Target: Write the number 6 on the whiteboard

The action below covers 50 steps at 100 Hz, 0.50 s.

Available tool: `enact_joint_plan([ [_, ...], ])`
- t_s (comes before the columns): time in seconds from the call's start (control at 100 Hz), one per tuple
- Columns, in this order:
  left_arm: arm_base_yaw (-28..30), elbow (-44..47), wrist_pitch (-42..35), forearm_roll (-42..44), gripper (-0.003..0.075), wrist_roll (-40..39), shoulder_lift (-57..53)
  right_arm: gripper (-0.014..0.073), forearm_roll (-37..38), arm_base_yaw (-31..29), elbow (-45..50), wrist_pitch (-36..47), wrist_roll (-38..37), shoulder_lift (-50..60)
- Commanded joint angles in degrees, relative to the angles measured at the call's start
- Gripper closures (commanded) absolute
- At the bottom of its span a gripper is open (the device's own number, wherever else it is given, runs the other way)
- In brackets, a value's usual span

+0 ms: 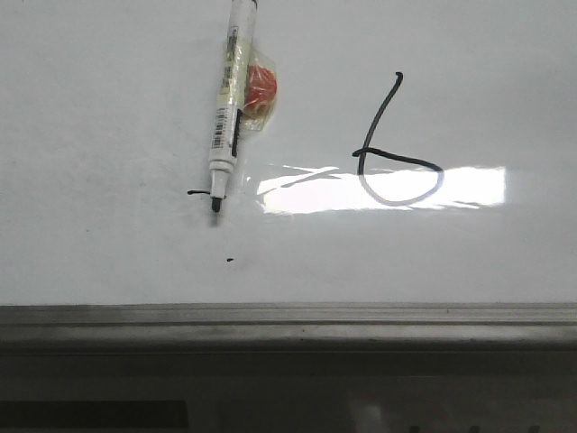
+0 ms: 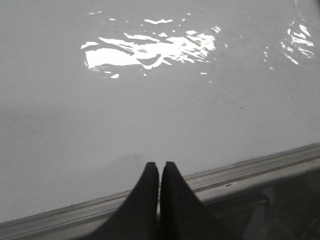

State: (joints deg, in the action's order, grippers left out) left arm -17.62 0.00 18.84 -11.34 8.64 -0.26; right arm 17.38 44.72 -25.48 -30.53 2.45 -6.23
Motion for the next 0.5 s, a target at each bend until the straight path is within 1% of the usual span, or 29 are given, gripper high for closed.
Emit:
enact_joint_plan([
  [0.0,0.1,1.3,-3.1,-0.6,0.0741,-0.7,-1.4,0.0659,1.9,-6.8,4.2,15.5,-7.5,-1.4],
  [0.04,0.1,1.3,-3.1,-0.6,0.0741,-0.7,-1.4,0.0659,1.8,-10.9,6.8,19.3,-9.4,-1.4],
  [0.12,0.1,1.3,-3.1,-0.6,0.0741,-0.7,-1.4,0.0659,0.6,-18.5,14.1,29.8,-9.4,-1.4],
  [0.17,0.1,1.3,-3.2,-0.6,0.0741,-0.7,-1.4,0.0659,-1.5,-23.0,18.5,35.8,-9.4,-1.4],
  [0.18,0.1,1.3,-3.2,-0.6,0.0741,-0.7,-1.4,0.0659,-2.9,-24.7,19.7,37.2,-9.4,-1.4],
  [0.19,0.1,1.3,-3.2,-0.6,0.0741,-0.7,-1.4,0.0659,-2.9,-24.7,20.3,37.8,-9.4,-1.4],
  [0.26,0.1,1.3,-3.2,-0.6,0.0741,-0.7,-1.4,0.0659,-7.0,-29.9,24.9,42.0,-9.4,-1.4],
  [0.33,0.1,1.3,-3.2,-0.6,0.0741,-0.7,-1.4,0.0659,-7.2,-33.2,27.1,41.9,-9.4,-1.3],
  [0.49,0.1,1.3,-3.2,-0.6,0.0741,-0.7,-1.4,0.0659,-7.4,-36.1,26.9,30.5,-9.4,1.0],
])
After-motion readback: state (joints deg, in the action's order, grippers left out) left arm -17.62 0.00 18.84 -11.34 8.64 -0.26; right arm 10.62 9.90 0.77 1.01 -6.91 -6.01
